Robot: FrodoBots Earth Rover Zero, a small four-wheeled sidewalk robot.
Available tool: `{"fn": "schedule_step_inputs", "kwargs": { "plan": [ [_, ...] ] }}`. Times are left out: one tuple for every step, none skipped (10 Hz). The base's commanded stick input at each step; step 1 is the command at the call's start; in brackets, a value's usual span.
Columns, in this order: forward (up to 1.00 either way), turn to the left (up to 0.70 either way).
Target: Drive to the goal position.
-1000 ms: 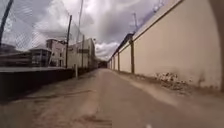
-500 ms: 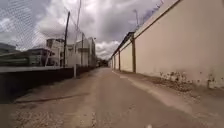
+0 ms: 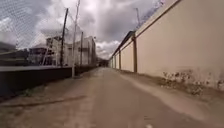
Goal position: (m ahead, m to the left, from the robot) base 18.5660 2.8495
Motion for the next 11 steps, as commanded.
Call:
{"fn": "schedule_step_inputs", "kwargs": {
  "plan": [
    [0.60,0.00],
    [0.60,0.00],
    [0.60,0.00],
    [0.60,0.00],
    [0.60,0.00],
    [0.60,0.00],
    [0.60,0.03],
    [0.60,0.04],
    [0.60,0.04],
    [0.60,0.04],
    [0.60,0.04]
  ]
}}
